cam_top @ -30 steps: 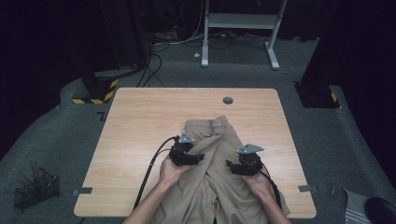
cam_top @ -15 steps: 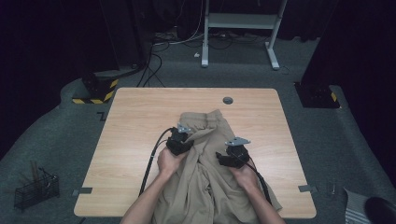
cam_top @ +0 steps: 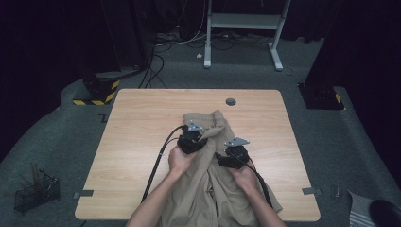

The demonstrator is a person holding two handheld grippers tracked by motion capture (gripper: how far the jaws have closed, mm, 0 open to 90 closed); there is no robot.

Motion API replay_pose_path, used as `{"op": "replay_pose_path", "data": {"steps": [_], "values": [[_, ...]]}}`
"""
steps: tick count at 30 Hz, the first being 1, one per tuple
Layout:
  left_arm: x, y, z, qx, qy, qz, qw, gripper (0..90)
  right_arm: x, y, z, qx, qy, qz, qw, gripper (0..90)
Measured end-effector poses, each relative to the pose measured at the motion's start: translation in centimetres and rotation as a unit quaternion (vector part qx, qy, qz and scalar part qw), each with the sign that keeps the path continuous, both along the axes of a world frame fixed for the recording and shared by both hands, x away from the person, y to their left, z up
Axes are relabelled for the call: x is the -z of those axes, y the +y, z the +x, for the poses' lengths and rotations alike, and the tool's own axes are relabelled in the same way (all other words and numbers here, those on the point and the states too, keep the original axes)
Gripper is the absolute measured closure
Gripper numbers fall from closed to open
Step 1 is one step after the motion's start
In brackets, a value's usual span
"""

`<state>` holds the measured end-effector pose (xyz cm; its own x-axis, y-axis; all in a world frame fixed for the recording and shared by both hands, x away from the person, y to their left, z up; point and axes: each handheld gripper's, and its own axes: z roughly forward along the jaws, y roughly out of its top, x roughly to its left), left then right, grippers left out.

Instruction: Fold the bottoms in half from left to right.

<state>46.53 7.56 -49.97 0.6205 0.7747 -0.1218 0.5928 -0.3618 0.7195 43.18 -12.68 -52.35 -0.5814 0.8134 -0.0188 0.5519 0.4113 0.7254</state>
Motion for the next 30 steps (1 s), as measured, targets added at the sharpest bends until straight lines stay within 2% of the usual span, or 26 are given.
{"op": "replay_pose_path", "data": {"steps": [1, 3, 6, 9, 11, 13, 15, 19, 21, 23, 26, 30], "values": [[0.3, 0.1, 0.0, -0.004, 0.005, -0.003, 1.0000, 75.3, 0.0, 0.0, 0.0, 0.000, 0.000, 0.000, 1.0000, 33.2], [0.2, 0.5, -0.4, -0.006, 0.001, -0.011, 0.9999, 64.1, 0.0, -0.1, 0.0, -0.001, 0.002, 0.001, 1.0000, 33.1], [-1.1, 1.4, -1.9, -0.005, -0.022, -0.010, 0.9997, 49.6, -0.2, -0.4, -0.3, -0.005, 0.003, -0.002, 1.0000, 33.1], [-2.0, 2.8, -3.7, -0.001, -0.030, -0.020, 0.9993, 42.9, -1.2, -1.4, -1.7, -0.005, -0.021, 0.014, 0.9997, 34.1], [-2.0, 3.7, -4.8, 0.001, -0.028, -0.026, 0.9993, 42.1, -1.8, -2.1, -2.7, -0.009, -0.029, 0.005, 0.9995, 33.7], [-1.4, 4.3, -5.6, 0.003, -0.016, -0.029, 0.9994, 44.7, -1.9, -2.9, -3.7, -0.016, -0.028, -0.009, 0.9994, 33.8], [-0.6, 4.6, -6.1, 0.000, -0.006, -0.030, 0.9995, 52.9, -1.7, -3.6, -4.4, -0.019, -0.015, -0.010, 0.9997, 33.8], [1.0, 4.3, -5.9, -0.007, 0.009, -0.023, 0.9997, 68.3, -0.4, -4.1, -4.5, -0.018, 0.006, -0.019, 0.9996, 33.7], [1.3, 4.1, -5.5, -0.014, 0.011, -0.021, 0.9996, 73.9, -0.2, -4.0, -4.3, -0.009, 0.009, -0.004, 0.9999, 33.5], [1.4, 4.1, -5.0, -0.019, 0.010, -0.011, 0.9997, 77.3, -0.1, -3.6, -4.0, -0.007, 0.000, -0.004, 1.0000, 33.5], [1.4, 4.2, -3.6, -0.037, -0.001, 0.017, 0.9992, 80.9, 0.0, -2.9, -3.1, 0.002, 0.001, 0.001, 1.0000, 33.5], [1.2, 5.3, -0.9, -0.078, 0.005, 0.025, 0.9966, 82.7, 0.0, -1.4, -1.3, 0.014, 0.000, 0.001, 0.9999, 33.5]]}}
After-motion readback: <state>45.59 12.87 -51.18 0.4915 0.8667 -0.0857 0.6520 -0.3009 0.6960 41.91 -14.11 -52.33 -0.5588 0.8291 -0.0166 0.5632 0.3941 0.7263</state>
